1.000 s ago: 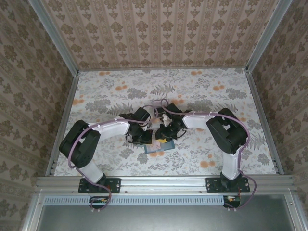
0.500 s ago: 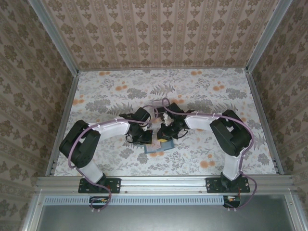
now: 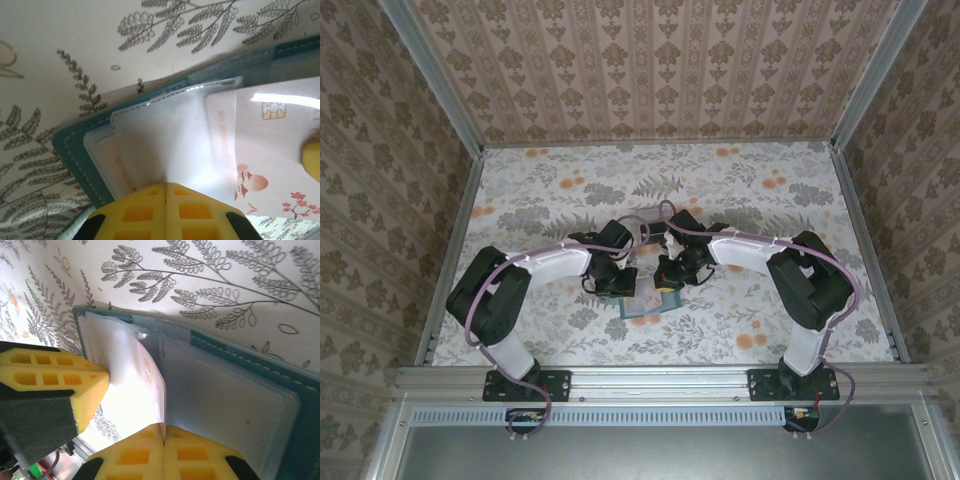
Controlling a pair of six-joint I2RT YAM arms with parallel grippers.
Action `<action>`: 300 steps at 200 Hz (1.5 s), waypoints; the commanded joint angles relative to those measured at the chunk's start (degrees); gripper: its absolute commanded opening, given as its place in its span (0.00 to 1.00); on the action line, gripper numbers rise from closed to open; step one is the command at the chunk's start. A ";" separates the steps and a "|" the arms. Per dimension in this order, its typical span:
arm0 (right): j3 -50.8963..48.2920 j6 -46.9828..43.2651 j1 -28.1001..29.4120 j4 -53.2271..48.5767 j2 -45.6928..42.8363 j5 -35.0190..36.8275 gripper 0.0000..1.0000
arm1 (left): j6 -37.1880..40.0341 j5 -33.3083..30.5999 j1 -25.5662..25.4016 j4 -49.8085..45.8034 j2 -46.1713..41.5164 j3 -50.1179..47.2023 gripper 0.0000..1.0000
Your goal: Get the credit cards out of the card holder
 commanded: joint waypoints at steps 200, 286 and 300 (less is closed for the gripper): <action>8.12 -6.16 -5.42 -13.37 -9.02 7.54 0.04 | -3.88 -6.03 0.65 2.39 -4.54 -5.75 0.07; 16.29 -29.54 -7.14 -20.81 -9.50 13.76 0.05 | -3.27 -5.93 2.48 2.58 -6.97 -5.96 0.08; 19.45 -36.89 -7.40 -22.91 -7.69 16.73 0.04 | -3.41 -5.84 2.56 2.83 -8.01 -6.33 0.08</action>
